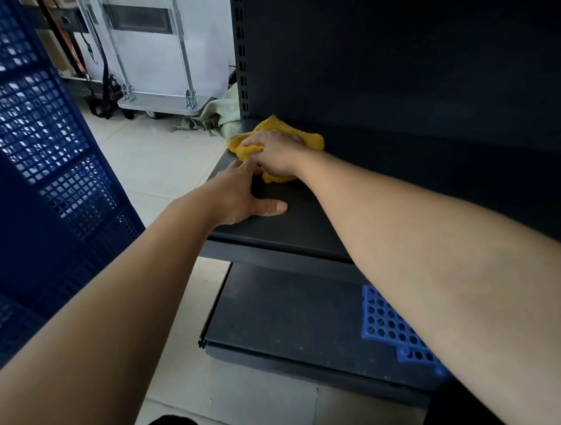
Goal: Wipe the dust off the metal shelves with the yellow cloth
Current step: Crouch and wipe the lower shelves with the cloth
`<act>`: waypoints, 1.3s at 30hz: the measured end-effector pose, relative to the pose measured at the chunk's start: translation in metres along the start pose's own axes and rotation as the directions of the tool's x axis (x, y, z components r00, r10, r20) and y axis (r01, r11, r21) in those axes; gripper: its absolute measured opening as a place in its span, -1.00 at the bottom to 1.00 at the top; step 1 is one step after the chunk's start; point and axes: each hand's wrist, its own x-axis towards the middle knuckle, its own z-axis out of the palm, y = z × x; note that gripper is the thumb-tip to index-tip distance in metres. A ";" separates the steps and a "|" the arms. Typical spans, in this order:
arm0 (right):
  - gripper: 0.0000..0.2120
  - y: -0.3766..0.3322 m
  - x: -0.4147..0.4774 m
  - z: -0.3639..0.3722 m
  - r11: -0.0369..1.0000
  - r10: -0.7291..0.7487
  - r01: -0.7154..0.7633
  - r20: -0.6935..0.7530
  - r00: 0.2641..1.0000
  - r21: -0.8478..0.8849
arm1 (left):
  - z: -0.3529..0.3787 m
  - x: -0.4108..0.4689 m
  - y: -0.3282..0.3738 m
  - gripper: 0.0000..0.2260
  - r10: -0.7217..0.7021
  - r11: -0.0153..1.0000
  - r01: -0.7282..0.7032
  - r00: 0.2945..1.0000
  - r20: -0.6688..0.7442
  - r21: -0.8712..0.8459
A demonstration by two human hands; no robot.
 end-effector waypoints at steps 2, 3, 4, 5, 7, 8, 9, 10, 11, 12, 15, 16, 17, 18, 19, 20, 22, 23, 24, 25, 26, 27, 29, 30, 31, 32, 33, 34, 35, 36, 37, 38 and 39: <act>-0.59 0.005 -0.008 0.004 0.999 0.030 -0.031 -0.021 0.999 -0.020 | 0.001 -0.001 0.001 -0.23 -0.011 1.000 0.010 1.000 -0.007 -0.009; -0.57 0.008 -0.015 0.005 0.998 0.047 -0.048 -0.025 0.999 -0.035 | 0.002 -0.002 0.002 -0.23 -0.020 1.000 0.020 1.000 -0.011 -0.014; -0.56 0.011 -0.023 0.007 0.997 0.065 -0.067 -0.035 0.997 -0.050 | 0.002 -0.003 0.003 -0.23 -0.031 0.999 0.031 0.999 -0.016 -0.016; -0.54 0.013 -0.032 0.008 0.995 0.082 -0.085 -0.050 0.995 -0.060 | 0.003 -0.004 0.003 -0.23 -0.046 0.999 0.045 0.999 -0.022 -0.016; -0.53 0.016 -0.053 0.008 0.992 0.105 -0.110 -0.075 0.992 -0.065 | 0.004 -0.007 0.004 -0.26 -0.070 0.998 0.070 0.997 -0.034 -0.003; -0.54 0.016 -0.063 0.009 0.991 0.111 -0.116 -0.081 0.991 -0.063 | 0.005 -0.009 0.006 -0.28 -0.073 0.997 0.074 0.997 -0.038 0.007; -0.54 0.016 -0.073 0.009 0.991 0.110 -0.116 -0.088 0.990 -0.062 | 0.006 -0.012 0.007 -0.30 -0.071 0.997 0.072 0.996 -0.045 0.018; -0.54 0.016 -0.082 0.010 0.992 0.105 -0.111 -0.092 0.990 -0.061 | 0.007 -0.016 0.009 -0.33 -0.066 0.997 0.067 0.997 -0.048 0.029; -0.55 0.015 -0.091 0.011 0.992 0.104 -0.109 -0.092 0.990 -0.056 | 0.007 -0.020 0.010 -0.36 -0.059 0.997 0.061 0.997 -0.042 0.042; -0.55 0.014 -0.099 0.012 0.993 0.102 -0.107 -0.093 0.991 -0.053 | 0.008 -0.025 0.012 -0.39 -0.050 0.997 0.052 0.998 -0.027 0.055; -0.57 0.011 -0.122 0.017 0.996 0.074 -0.079 -0.099 0.992 -0.042 | 0.009 -0.038 0.017 -0.54 -0.001 0.997 -0.001 1.000 0.027 0.080; -0.58 0.011 -0.128 0.017 0.997 0.066 -0.070 -0.099 0.993 -0.035 | 0.009 -0.043 0.020 -0.60 0.013 0.996 -0.016 0.999 0.034 0.089; -0.58 0.011 -0.133 0.017 0.997 0.062 -0.066 -0.097 0.993 -0.031 | 0.009 -0.046 0.024 -0.65 0.018 0.995 -0.022 0.999 0.038 0.099; -0.59 0.013 -0.137 0.016 0.998 0.061 -0.064 -0.093 0.994 -0.029 | 0.009 -0.050 0.029 -0.70 0.020 0.994 -0.024 0.999 0.041 0.106; -0.60 0.015 -0.140 0.015 0.998 0.061 -0.063 -0.087 0.994 -0.027 | 0.010 -0.052 0.033 -0.75 0.022 0.994 -0.027 0.999 0.045 0.110; -0.60 0.017 -0.143 0.014 0.998 0.062 -0.065 -0.082 0.995 -0.027 | 0.011 -0.054 0.039 -0.78 0.030 0.993 -0.035 0.998 0.047 0.109; -0.61 0.024 -0.150 0.012 0.997 0.073 -0.075 -0.085 0.994 -0.030 | 0.014 -0.057 0.050 -0.78 0.055 0.993 -0.060 0.997 0.053 0.102; -0.61 0.029 -0.154 0.011 0.996 0.082 -0.085 -0.095 0.992 -0.032 | 0.016 -0.057 0.056 -0.75 0.070 0.992 -0.075 0.996 0.055 0.103; -0.61 0.035 -0.159 0.010 0.994 0.095 -0.100 -0.109 0.989 -0.034 | 0.019 -0.056 0.062 -0.71 0.083 0.991 -0.089 0.995 0.059 0.102; -0.61 0.042 -0.164 0.008 0.992 0.114 -0.119 -0.121 0.986 -0.035 | 0.022 -0.055 0.069 -0.67 0.095 0.990 -0.101 0.994 0.060 0.094; -0.61 0.051 -0.171 0.005 0.989 0.136 -0.142 -0.133 0.982 -0.039 | 0.026 -0.054 0.077 -0.62 0.109 0.990 -0.114 0.992 0.060 0.082; -0.61 0.061 -0.178 0.001 0.985 0.159 -0.167 -0.143 0.977 -0.044 | 0.031 -0.053 0.087 -0.57 0.129 0.988 -0.133 0.990 0.060 0.074; -0.61 0.083 -0.195 -0.008 0.976 0.195 -0.207 -0.162 0.967 -0.064 | 0.041 -0.048 0.106 -0.53 0.184 0.980 -0.187 0.982 0.050 0.073; -0.61 0.096 -0.204 -0.014 0.970 0.215 -0.230 -0.173 0.961 -0.076 | 0.047 -0.047 0.117 -0.52 0.213 0.974 -0.215 0.976 0.045 0.067; -0.61 0.109 -0.214 -0.021 0.962 0.243 -0.261 -0.186 0.952 -0.078 | 0.052 -0.046 0.128 -0.52 0.237 0.970 -0.239 0.971 0.041 0.054; -0.62 0.122 -0.224 -0.027 0.950 0.286 -0.304 -0.197 0.938 -0.068 | 0.058 -0.044 0.138 -0.52 0.263 0.964 -0.264 0.964 0.041 0.041; -0.62 0.136 -0.235 -0.033 0.932 0.340 -0.357 -0.206 0.918 -0.053 | 0.063 -0.043 0.148 -0.52 0.287 0.957 -0.288 0.957 0.044 0.035; -0.61 0.150 -0.245 -0.038 0.909 0.398 -0.415 -0.213 0.892 -0.042 | 0.068 -0.042 0.157 -0.52 0.309 0.950 -0.311 0.950 0.048 0.033; -0.61 0.162 -0.253 -0.041 0.881 0.453 -0.471 -0.223 0.863 -0.033 | 0.072 -0.041 0.166 -0.52 0.327 0.944 -0.329 0.943 0.057 0.034; -0.60 0.171 -0.257 -0.042 0.856 0.498 -0.517 -0.237 0.834 -0.022 | 0.076 -0.041 0.172 -0.52 0.339 0.939 -0.342 0.938 0.068 0.032; -0.60 0.176 -0.259 -0.042 0.836 0.527 -0.548 -0.254 0.811 -0.014 | 0.080 -0.040 0.177 -0.52 0.349 0.936 -0.352 0.934 0.080 0.031; -0.61 0.177 -0.258 -0.041 0.828 0.538 -0.561 -0.268 0.799 -0.010 | 0.083 -0.039 0.181 -0.53 0.358 0.932 -0.361 0.930 0.087 0.027; -0.60 0.175 -0.256 -0.039 0.829 0.536 -0.559 -0.275 0.798 -0.005 | 0.087 -0.038 0.184 -0.55 0.371 0.927 -0.374 0.925 0.083 0.021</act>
